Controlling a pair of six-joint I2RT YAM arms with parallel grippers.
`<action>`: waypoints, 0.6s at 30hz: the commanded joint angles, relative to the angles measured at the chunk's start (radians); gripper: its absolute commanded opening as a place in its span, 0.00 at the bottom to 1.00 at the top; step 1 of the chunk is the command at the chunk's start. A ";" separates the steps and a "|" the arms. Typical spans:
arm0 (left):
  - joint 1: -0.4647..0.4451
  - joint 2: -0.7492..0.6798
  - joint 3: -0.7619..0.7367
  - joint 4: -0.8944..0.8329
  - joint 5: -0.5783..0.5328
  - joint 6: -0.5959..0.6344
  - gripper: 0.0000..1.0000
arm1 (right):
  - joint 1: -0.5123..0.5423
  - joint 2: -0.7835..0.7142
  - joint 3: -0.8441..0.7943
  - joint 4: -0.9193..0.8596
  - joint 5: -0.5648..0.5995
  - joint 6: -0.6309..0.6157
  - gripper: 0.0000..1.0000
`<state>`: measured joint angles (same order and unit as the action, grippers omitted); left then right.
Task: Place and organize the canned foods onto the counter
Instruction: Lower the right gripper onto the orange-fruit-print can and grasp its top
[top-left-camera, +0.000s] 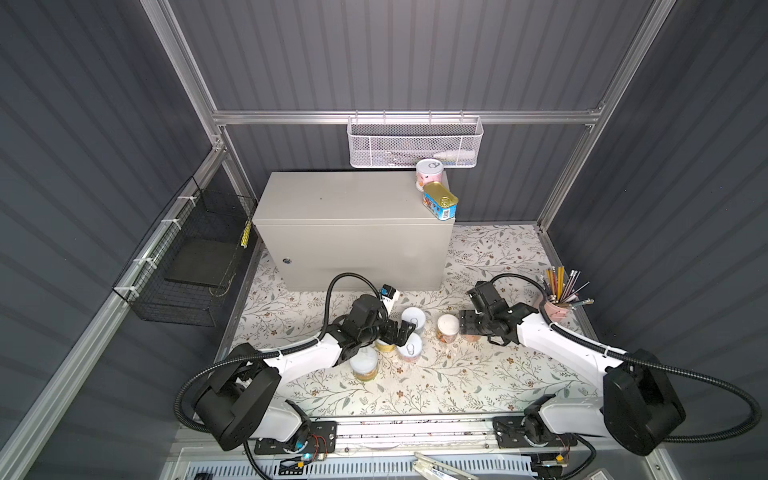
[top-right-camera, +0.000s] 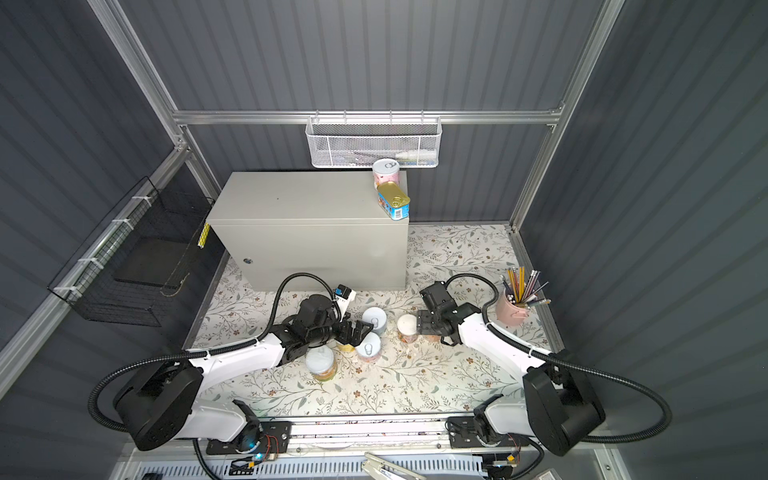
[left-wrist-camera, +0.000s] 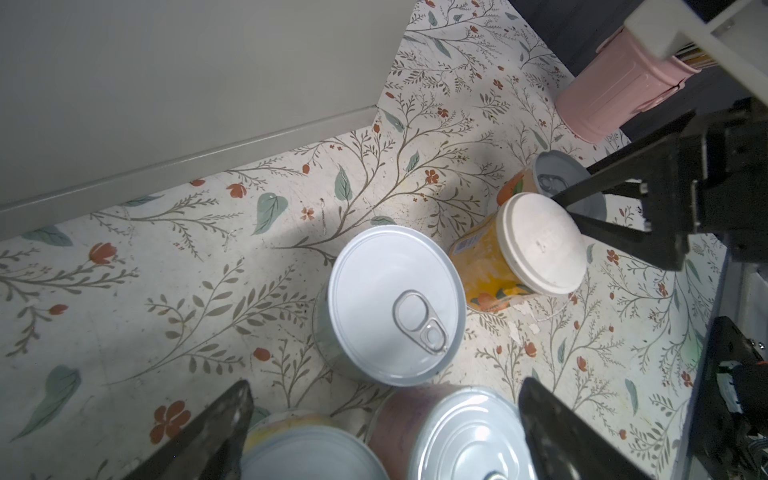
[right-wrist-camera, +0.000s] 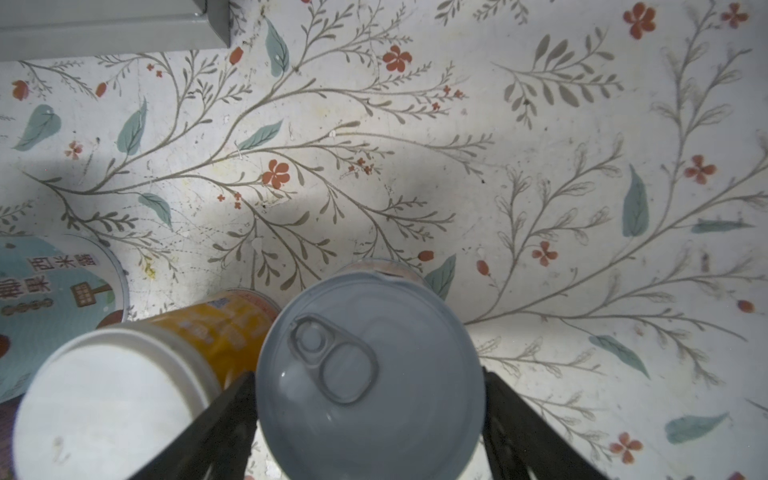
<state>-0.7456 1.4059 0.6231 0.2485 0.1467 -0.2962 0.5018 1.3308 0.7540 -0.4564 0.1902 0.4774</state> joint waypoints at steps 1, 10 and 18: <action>-0.005 0.010 0.024 0.014 0.011 -0.001 1.00 | -0.002 0.019 0.025 -0.013 0.013 -0.013 0.84; -0.005 0.021 0.026 0.020 0.022 -0.008 1.00 | -0.003 0.054 0.037 0.015 0.028 -0.019 0.83; -0.005 0.020 0.026 0.021 0.022 -0.008 1.00 | -0.007 0.062 0.044 0.023 0.025 -0.022 0.76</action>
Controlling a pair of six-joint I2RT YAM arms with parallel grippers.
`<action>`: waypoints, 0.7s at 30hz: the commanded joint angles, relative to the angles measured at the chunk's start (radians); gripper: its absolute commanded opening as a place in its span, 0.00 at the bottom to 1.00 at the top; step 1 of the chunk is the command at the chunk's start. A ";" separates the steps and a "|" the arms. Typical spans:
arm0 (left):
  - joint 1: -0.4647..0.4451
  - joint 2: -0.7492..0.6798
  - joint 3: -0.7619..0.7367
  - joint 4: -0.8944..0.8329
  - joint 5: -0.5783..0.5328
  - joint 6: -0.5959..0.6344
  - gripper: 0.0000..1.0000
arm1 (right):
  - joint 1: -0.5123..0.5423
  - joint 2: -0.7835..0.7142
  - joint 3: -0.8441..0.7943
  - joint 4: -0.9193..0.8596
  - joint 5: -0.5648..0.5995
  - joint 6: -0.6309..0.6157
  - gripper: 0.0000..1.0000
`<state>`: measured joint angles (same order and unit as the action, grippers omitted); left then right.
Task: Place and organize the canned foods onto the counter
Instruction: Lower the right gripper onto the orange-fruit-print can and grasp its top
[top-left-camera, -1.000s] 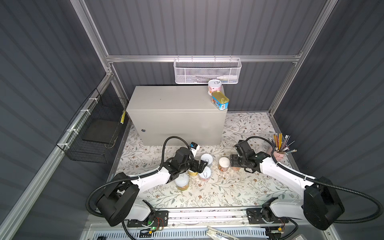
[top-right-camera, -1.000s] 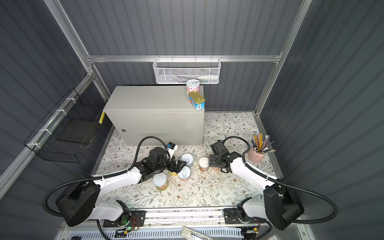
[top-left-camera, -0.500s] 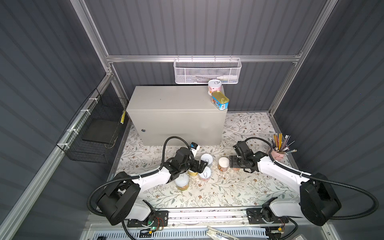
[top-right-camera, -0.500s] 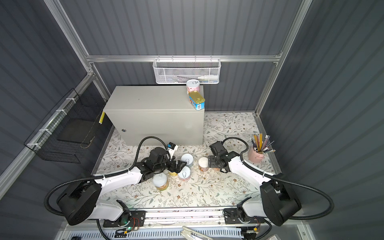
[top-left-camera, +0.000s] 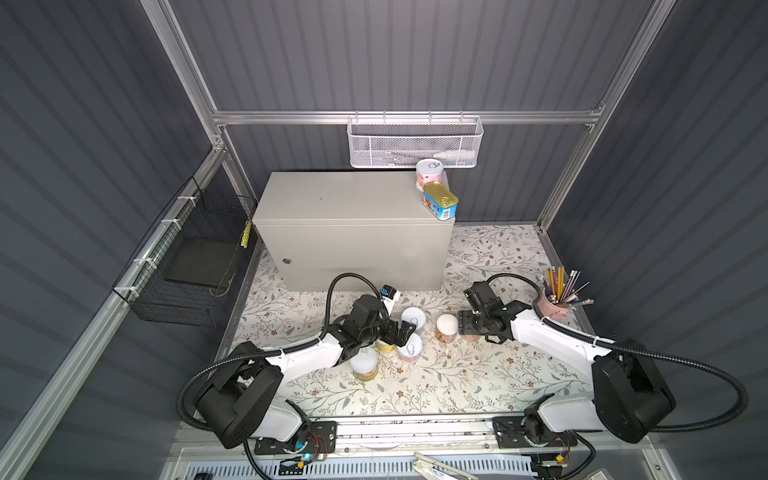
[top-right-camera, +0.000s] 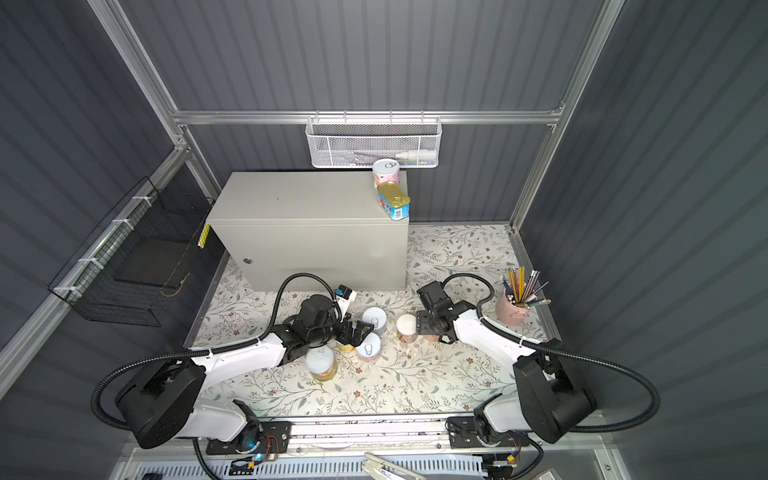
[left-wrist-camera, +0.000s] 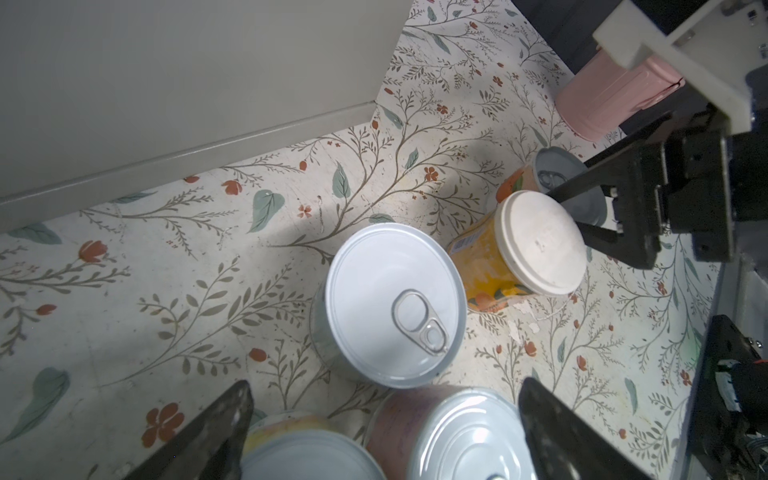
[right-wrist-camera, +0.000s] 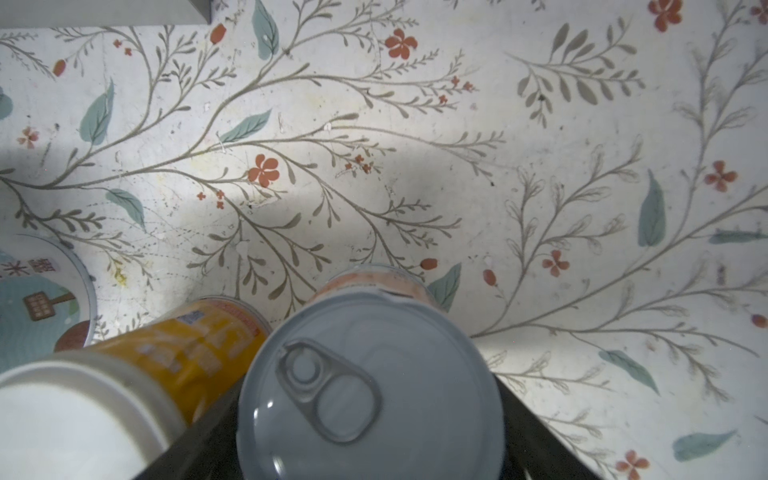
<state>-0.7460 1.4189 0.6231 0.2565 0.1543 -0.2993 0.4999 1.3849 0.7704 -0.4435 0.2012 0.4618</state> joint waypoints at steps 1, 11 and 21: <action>-0.004 0.006 0.026 0.013 0.015 -0.004 1.00 | -0.005 0.004 0.028 0.011 0.014 -0.007 0.74; -0.006 0.013 0.031 0.013 0.018 -0.007 1.00 | -0.008 -0.057 0.021 0.001 -0.018 0.005 0.66; -0.006 0.042 0.039 0.022 0.030 -0.003 1.00 | -0.012 -0.141 0.027 -0.051 -0.051 0.001 0.63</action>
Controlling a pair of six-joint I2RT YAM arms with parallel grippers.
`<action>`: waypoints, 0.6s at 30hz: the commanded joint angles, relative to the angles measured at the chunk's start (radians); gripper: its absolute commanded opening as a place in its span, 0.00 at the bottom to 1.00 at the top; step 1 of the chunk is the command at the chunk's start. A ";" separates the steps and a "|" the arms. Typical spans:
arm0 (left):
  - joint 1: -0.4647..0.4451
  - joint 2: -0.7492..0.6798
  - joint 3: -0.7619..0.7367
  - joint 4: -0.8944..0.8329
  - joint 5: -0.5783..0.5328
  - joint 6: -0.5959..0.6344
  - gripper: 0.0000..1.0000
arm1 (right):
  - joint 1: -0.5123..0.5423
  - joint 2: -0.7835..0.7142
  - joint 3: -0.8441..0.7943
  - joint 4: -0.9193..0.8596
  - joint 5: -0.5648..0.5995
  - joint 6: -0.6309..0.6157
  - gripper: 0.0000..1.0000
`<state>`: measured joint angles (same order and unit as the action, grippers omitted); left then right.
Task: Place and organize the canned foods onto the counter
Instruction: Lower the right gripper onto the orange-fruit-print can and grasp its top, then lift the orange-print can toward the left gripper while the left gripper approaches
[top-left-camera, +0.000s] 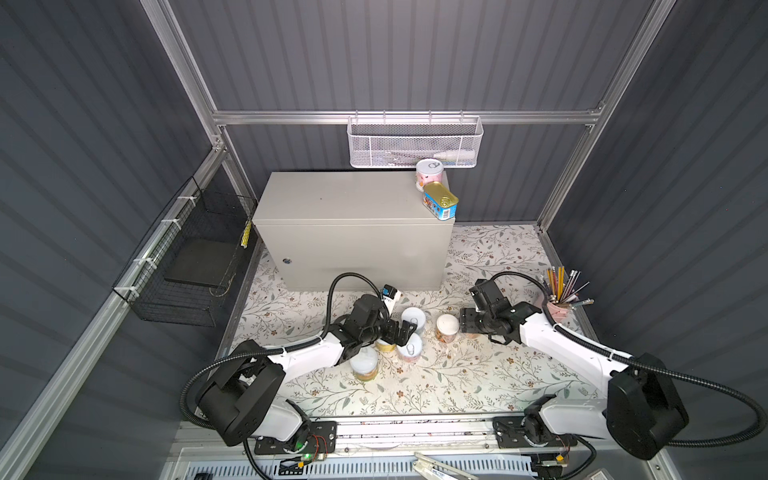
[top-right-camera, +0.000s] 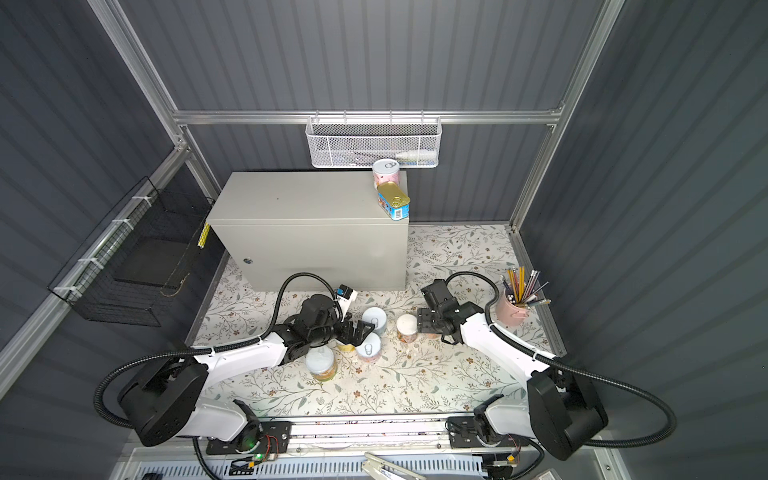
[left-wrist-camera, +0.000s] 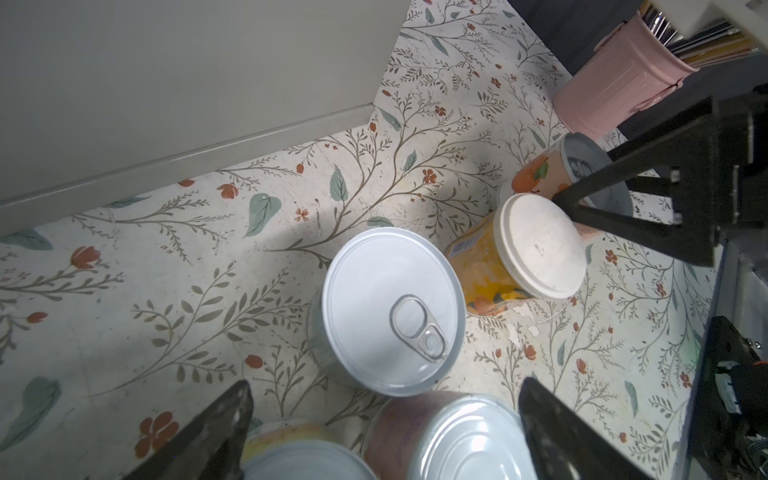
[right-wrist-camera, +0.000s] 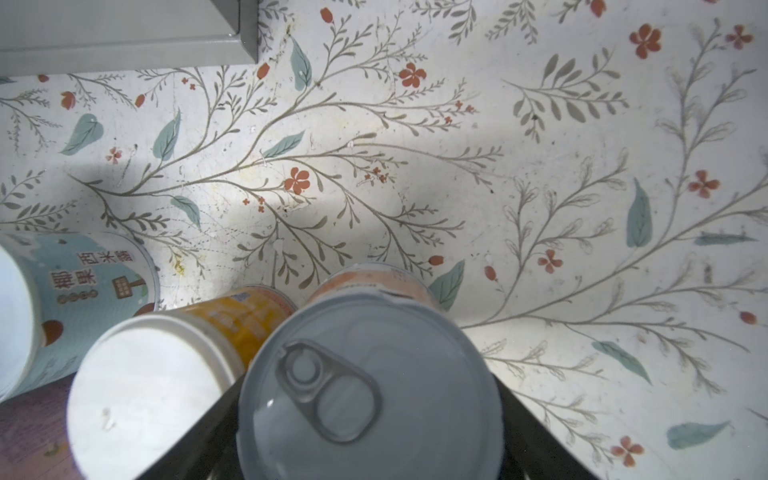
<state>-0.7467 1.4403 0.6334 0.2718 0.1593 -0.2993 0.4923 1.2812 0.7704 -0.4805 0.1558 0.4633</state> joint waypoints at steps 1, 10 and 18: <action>-0.007 0.024 0.030 0.010 0.031 -0.001 1.00 | -0.004 -0.050 0.030 -0.027 -0.009 -0.002 0.63; -0.025 0.052 0.083 -0.022 0.045 0.026 1.00 | -0.007 -0.155 0.071 -0.118 -0.071 -0.027 0.62; -0.067 0.047 0.145 -0.071 0.062 0.094 1.00 | -0.009 -0.240 0.116 -0.160 -0.157 -0.048 0.62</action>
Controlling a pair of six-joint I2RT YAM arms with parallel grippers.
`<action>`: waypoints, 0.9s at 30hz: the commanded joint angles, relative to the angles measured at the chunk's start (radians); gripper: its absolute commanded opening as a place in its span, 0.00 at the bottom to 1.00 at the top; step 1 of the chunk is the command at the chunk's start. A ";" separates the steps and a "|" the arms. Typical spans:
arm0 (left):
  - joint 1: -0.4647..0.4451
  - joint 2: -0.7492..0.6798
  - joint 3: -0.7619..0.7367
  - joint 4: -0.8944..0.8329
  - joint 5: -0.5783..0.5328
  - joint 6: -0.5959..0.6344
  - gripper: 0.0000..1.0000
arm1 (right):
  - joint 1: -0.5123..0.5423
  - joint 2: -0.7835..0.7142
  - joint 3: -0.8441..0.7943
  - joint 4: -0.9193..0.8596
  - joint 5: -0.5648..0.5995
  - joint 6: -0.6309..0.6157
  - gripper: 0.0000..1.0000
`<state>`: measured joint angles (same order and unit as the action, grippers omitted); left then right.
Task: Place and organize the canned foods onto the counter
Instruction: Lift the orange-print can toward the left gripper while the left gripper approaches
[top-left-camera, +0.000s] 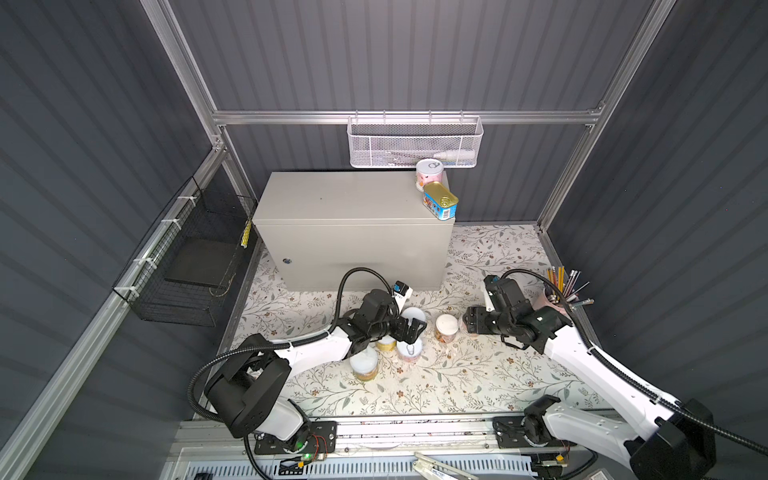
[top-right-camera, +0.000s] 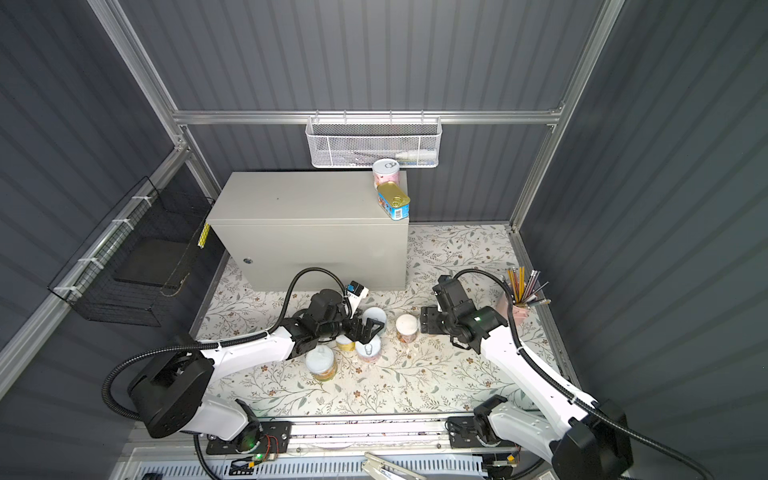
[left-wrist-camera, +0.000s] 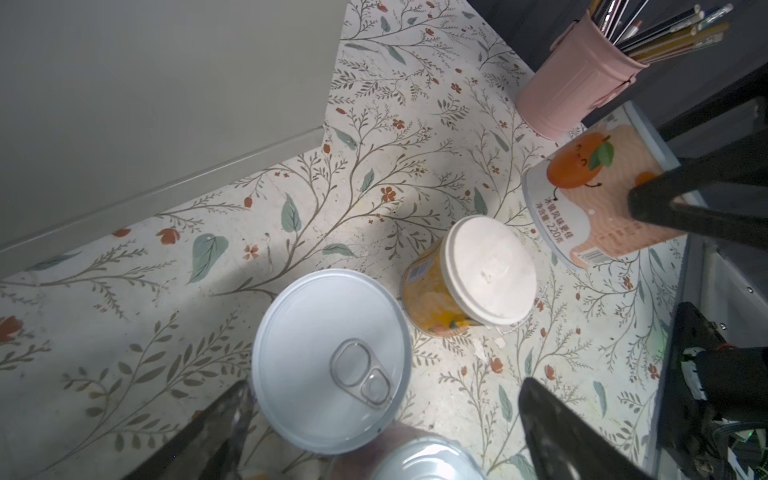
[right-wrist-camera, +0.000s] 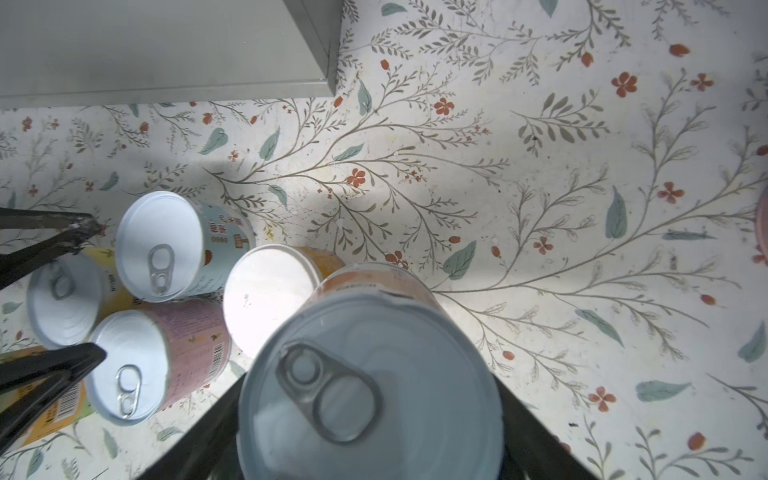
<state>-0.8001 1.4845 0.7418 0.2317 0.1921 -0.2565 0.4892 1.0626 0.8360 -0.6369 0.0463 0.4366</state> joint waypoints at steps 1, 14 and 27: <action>-0.020 0.003 0.044 -0.029 0.037 0.061 1.00 | -0.007 -0.023 0.060 -0.008 -0.061 -0.026 0.62; -0.071 0.001 0.105 -0.026 0.082 0.163 1.00 | -0.008 -0.018 0.129 -0.008 -0.205 -0.039 0.61; -0.103 0.034 0.121 0.034 0.118 0.223 1.00 | -0.008 -0.043 0.097 0.007 -0.262 -0.017 0.60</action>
<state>-0.8906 1.4975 0.8303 0.2409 0.2794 -0.0757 0.4850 1.0512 0.9192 -0.6739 -0.1852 0.4114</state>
